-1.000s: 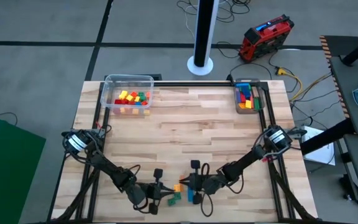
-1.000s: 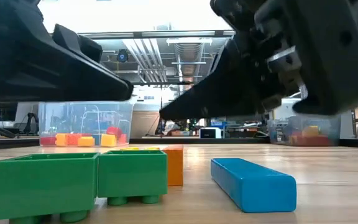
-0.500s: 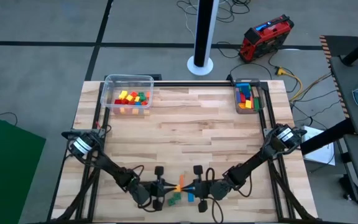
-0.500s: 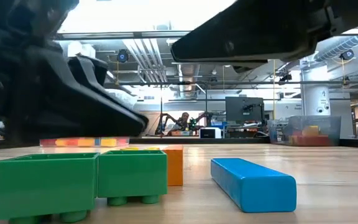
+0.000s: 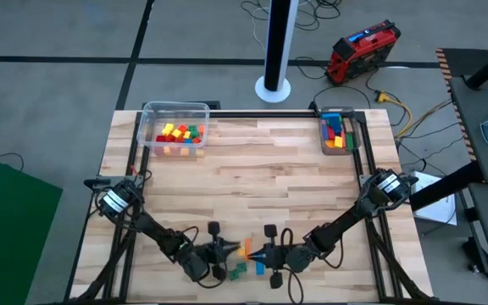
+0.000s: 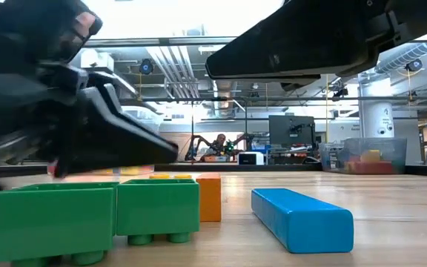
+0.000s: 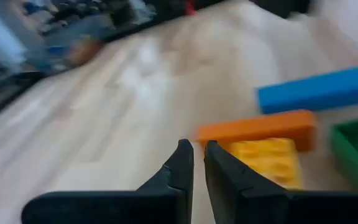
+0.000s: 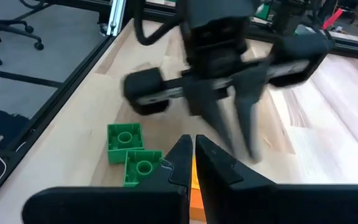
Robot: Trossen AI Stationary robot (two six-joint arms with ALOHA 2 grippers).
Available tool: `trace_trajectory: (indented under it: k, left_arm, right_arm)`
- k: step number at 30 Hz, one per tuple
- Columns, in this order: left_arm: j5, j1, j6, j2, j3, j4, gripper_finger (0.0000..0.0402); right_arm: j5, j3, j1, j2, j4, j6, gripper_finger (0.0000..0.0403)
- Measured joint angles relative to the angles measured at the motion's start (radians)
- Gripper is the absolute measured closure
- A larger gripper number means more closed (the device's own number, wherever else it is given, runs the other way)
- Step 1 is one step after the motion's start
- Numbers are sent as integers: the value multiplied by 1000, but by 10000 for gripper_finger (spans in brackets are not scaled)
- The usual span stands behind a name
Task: Sort blocks by size
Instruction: Put the yellow square game piece into the transparent bin
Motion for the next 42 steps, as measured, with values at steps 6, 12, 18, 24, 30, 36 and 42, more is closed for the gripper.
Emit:
trace_trajectory:
  k: [6, 12, 18, 24, 30, 36, 42]
  left_arm:
    - [92, -9, -35, -123, -67, -8, 382]
    - [276, 1, -91, -182, -102, -7, 368]
    - [287, 20, -148, -114, -91, 3, 291]
    - [257, 20, -107, -44, -60, 38, 199]
    - [248, 37, -94, 0, -49, 61, 165]
    - [246, 56, -94, 14, -49, 73, 170]
    - [302, 71, -76, 14, -50, 73, 171]
  right_arm:
    - [1, 0, 4, 0, -3, 11, 390]
    - [0, 0, 5, 0, -3, 18, 390]
    - [0, 0, 7, 1, -1, 30, 390]
    - [-1, 0, 7, 1, 0, 29, 390]
    - [-1, 0, 7, 1, 0, 29, 390]
    - [-1, 0, 7, 1, -3, 28, 390]
    - [-2, -1, 7, 1, -3, 28, 390]
